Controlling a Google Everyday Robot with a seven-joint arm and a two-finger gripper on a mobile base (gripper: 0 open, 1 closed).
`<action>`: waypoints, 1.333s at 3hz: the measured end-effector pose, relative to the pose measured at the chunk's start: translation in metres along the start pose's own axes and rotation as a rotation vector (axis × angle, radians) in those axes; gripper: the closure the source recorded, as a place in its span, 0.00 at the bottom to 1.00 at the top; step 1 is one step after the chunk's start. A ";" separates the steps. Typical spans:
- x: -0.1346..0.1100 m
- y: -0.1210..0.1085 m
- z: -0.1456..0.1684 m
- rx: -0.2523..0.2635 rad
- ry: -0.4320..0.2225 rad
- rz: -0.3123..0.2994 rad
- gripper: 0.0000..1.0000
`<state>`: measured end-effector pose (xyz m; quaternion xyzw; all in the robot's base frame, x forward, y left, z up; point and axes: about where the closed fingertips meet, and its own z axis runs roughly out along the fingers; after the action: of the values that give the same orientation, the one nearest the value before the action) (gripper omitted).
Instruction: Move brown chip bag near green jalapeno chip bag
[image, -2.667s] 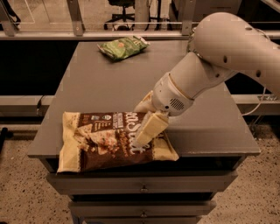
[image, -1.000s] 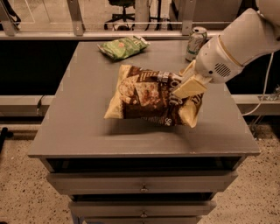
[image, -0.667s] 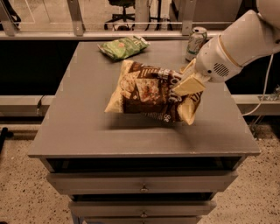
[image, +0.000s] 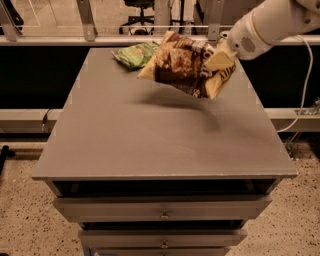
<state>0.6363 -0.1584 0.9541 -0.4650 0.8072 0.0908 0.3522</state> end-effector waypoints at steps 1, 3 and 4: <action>-0.018 -0.055 0.006 0.104 -0.011 0.068 1.00; -0.044 -0.092 0.055 0.129 -0.052 0.196 1.00; -0.053 -0.086 0.084 0.091 -0.071 0.229 1.00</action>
Offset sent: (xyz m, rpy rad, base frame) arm 0.1373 -0.0228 0.0263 0.0642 -0.0730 -0.3172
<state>0.7640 -0.1296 0.9426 -0.3498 0.8454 0.1098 0.3885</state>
